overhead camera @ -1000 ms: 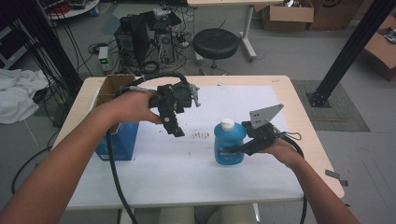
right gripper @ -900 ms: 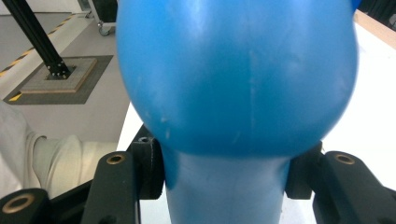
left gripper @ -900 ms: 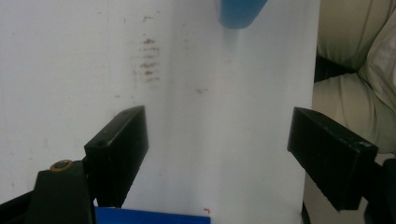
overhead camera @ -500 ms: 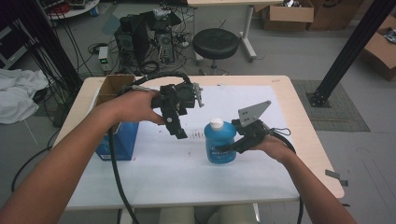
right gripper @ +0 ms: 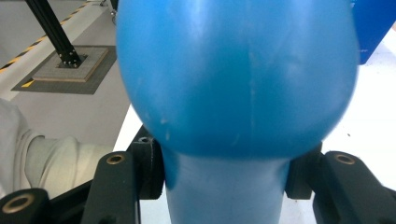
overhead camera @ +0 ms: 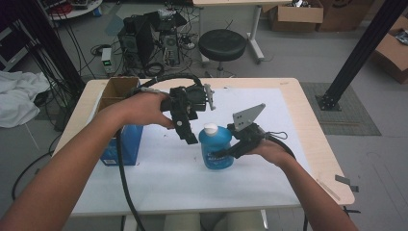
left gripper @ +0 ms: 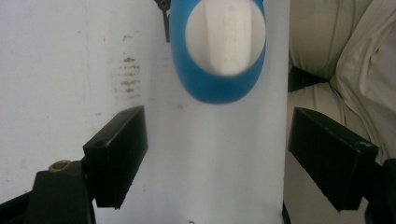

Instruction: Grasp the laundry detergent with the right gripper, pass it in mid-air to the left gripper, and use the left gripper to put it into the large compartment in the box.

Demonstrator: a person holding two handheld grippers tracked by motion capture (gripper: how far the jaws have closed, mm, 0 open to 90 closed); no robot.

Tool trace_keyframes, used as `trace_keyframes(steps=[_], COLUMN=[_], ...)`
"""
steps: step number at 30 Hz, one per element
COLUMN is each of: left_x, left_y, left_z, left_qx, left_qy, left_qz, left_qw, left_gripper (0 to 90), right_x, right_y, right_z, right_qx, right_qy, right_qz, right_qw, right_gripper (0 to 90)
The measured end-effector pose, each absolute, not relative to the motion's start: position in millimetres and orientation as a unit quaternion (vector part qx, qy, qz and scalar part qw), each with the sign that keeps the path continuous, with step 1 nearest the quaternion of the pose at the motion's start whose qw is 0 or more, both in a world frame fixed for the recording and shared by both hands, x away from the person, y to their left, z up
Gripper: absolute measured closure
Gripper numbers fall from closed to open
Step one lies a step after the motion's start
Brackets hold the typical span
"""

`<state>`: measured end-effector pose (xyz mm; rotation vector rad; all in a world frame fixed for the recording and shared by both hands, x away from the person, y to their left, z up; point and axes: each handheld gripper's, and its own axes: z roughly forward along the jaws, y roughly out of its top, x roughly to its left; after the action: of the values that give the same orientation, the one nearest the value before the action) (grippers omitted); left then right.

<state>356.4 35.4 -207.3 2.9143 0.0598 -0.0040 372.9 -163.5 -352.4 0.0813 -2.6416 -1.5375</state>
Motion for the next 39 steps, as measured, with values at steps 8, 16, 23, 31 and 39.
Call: trace_keyframes(steps=[8,16,23,31,39], left_x=[356.3,359.7,362.0,362.2,361.4], left_y=[32.0,29.0,26.8,20.3,14.5], left_z=[-206.2,-208.2,-211.9,-217.4,-218.6], left_qx=[0.994,0.994,0.994,0.995,0.995], left_qy=[0.019,0.025,0.030,0.024,0.020], left_qz=[0.001,0.006,0.010,0.007,0.008], left_qw=[0.110,0.104,0.101,0.096,0.096], left_gripper=[20.5,20.5,20.5,20.6,20.5], right_x=[374.4,376.5,376.0,376.3,376.0], right_y=[-152.5,-145.9,-140.5,-137.4,-136.0], right_z=[-352.1,-352.9,-351.4,-348.7,-347.6], right_qx=[0.029,0.026,0.021,0.018,0.014], right_qy=[-0.866,-0.869,-0.870,-0.869,-0.865], right_qz=[-0.498,-0.493,-0.492,-0.493,-0.502], right_qw=[0.043,0.037,0.034,0.030,0.027], right_gripper=[44.9,44.9,44.9,44.9,44.9])
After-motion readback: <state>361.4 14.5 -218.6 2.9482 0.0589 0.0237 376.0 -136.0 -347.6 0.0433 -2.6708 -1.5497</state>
